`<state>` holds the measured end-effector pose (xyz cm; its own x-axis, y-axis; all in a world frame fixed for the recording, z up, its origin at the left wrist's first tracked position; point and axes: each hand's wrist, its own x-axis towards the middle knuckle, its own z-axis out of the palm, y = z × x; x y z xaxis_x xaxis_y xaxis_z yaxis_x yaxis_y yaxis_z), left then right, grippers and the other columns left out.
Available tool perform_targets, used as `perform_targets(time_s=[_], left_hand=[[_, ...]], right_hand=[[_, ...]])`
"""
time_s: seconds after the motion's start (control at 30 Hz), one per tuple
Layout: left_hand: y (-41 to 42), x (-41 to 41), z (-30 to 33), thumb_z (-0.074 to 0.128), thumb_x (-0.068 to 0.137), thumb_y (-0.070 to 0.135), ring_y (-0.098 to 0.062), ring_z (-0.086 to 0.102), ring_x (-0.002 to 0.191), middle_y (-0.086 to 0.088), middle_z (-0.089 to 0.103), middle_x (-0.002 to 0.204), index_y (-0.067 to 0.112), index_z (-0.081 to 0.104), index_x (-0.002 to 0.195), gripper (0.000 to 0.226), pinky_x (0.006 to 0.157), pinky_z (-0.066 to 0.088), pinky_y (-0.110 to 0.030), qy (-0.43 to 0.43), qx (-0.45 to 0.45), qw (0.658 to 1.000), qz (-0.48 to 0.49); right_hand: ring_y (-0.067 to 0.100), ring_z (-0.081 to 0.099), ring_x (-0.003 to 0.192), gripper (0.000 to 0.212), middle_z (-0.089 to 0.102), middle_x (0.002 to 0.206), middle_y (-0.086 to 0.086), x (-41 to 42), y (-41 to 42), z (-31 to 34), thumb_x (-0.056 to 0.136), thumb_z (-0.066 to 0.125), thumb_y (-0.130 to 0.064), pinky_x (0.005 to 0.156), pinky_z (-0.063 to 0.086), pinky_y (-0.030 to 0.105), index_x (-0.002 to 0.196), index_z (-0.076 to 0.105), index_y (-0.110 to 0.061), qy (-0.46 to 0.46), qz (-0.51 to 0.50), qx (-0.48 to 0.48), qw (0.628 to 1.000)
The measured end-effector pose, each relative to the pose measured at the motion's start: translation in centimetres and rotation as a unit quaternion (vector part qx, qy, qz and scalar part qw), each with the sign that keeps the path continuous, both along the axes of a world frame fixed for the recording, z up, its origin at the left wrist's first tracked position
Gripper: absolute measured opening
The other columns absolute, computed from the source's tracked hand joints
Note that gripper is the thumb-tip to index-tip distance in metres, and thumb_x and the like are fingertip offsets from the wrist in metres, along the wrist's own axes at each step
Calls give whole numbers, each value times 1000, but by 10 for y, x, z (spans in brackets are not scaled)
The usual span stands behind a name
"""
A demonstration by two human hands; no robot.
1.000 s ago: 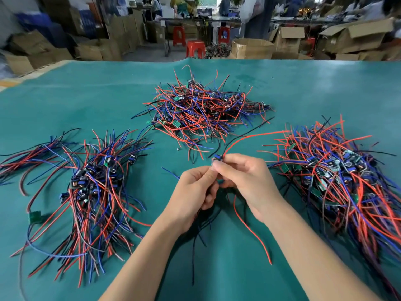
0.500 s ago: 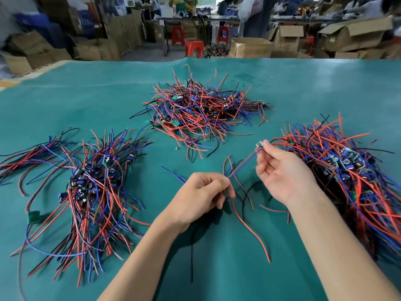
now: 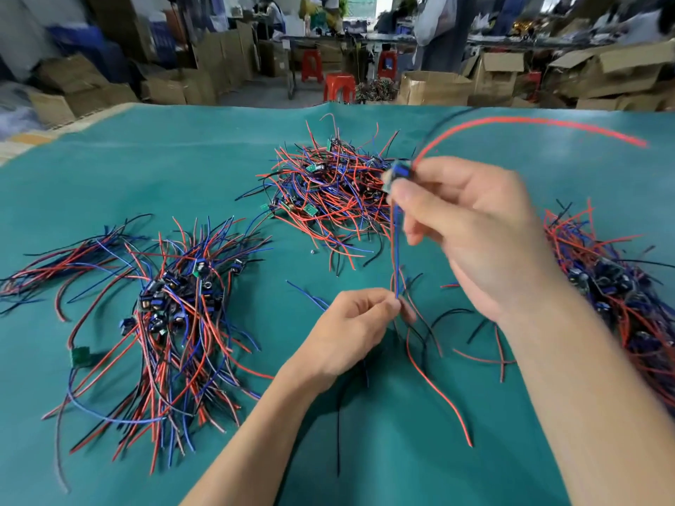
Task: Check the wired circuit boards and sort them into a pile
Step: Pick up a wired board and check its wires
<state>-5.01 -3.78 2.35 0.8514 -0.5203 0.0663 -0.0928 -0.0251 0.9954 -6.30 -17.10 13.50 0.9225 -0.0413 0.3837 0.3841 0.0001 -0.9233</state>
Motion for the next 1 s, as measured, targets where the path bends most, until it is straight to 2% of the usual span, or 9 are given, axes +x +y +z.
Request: perform_targets(time_s=[0.1,0.17,0.27,0.37,0.47,0.53,0.63,0.8,1.0], left_hand=[[-5,-2,0,48,102,12,-8,19,43,6,25,47,13,71,83,30,42,13,-24,3,19,1000,20],[-4,-4,0,55,92,12,-7,22,43,10,29,47,24,68,67,30,42,16,-22,12,7,1000,21],[0,-7,0,52,77,13,7,58,60,22,64,62,35,65,69,27,57,45,-12,1,-22,1000,19],[3,-8,0,52,77,10,19,61,81,37,68,80,34,62,86,28,73,47,-4,-7,-27,999,19],[3,-7,3,50,80,2,9,53,58,25,62,63,26,65,67,31,58,43,-10,-13,-9,1000,11],[1,-7,4,47,83,-3,8,44,52,22,55,54,16,59,60,32,54,37,-10,-7,-7,1000,8],[0,-7,5,52,88,-1,-7,49,71,7,65,77,15,70,77,27,68,38,-24,1,-16,1000,15],[0,-4,2,55,91,0,-11,46,70,1,66,79,8,71,84,20,60,36,-26,15,-12,1000,20],[-1,-1,0,54,96,2,-2,25,43,14,45,47,11,69,84,21,41,21,-16,42,-8,999,19]], right_hand=[[9,52,55,15,65,73,3,16,33,22,91,69,-9,53,44,20,102,73,0,62,95,30,993],[9,52,53,8,64,71,2,30,70,25,94,67,-9,50,45,18,96,72,-3,109,153,7,982],[12,57,50,13,64,77,6,59,131,18,96,69,-19,45,46,18,94,66,-7,184,220,-81,954],[20,65,52,29,63,80,11,102,162,1,94,72,-29,46,50,24,93,61,-3,185,157,-313,918],[29,66,60,18,73,91,17,136,149,-18,89,62,-20,58,56,28,78,54,-8,125,28,-530,838],[36,66,87,10,66,119,23,149,125,-30,87,57,-16,80,55,36,95,58,-10,115,-44,-601,790],[42,59,118,39,47,141,20,160,98,-50,89,54,-14,94,49,41,127,59,-10,153,-42,-662,732],[38,54,119,10,44,124,12,162,89,-66,92,54,-14,94,47,42,101,51,-11,148,-24,-658,738],[36,57,119,37,53,125,9,147,71,-60,89,59,-9,100,50,45,124,66,-17,68,-110,-596,792]])
